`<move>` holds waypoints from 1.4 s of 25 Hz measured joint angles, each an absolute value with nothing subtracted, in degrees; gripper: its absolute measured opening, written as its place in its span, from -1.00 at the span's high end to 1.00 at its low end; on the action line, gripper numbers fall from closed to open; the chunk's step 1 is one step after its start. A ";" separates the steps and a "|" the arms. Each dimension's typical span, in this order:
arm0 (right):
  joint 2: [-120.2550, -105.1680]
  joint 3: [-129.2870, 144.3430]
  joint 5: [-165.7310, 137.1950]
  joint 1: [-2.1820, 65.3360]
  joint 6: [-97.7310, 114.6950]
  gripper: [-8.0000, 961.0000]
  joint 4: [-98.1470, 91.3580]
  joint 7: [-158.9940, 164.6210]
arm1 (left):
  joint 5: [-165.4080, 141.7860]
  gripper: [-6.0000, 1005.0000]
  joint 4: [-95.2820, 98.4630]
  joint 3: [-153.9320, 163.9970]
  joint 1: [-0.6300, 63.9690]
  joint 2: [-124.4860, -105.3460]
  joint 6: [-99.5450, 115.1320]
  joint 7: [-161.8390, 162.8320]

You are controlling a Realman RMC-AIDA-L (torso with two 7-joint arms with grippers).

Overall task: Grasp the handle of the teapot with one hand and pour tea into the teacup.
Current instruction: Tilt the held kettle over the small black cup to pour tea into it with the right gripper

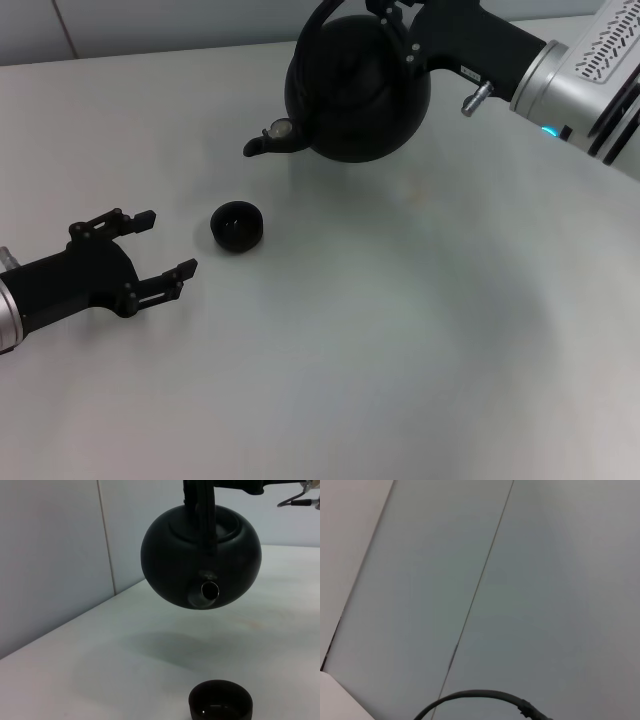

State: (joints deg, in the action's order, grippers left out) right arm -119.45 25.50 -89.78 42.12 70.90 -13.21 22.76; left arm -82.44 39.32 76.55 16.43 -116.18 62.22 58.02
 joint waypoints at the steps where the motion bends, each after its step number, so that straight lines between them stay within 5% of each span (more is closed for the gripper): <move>1: -119.45 25.52 -89.79 42.12 70.91 0.72 -13.35 22.76 | -82.44 -0.59 39.32 76.55 16.43 -116.18 62.22 58.02; 35: -119.39 33.57 -89.87 40.84 70.07 0.77 -18.28 23.31 | -82.44 -0.59 39.24 76.55 16.60 -116.46 62.05 58.10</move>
State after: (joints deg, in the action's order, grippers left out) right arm -119.39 33.57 -89.87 40.84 70.07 -18.28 23.31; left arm -82.44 39.24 76.55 16.60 -116.46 62.05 58.10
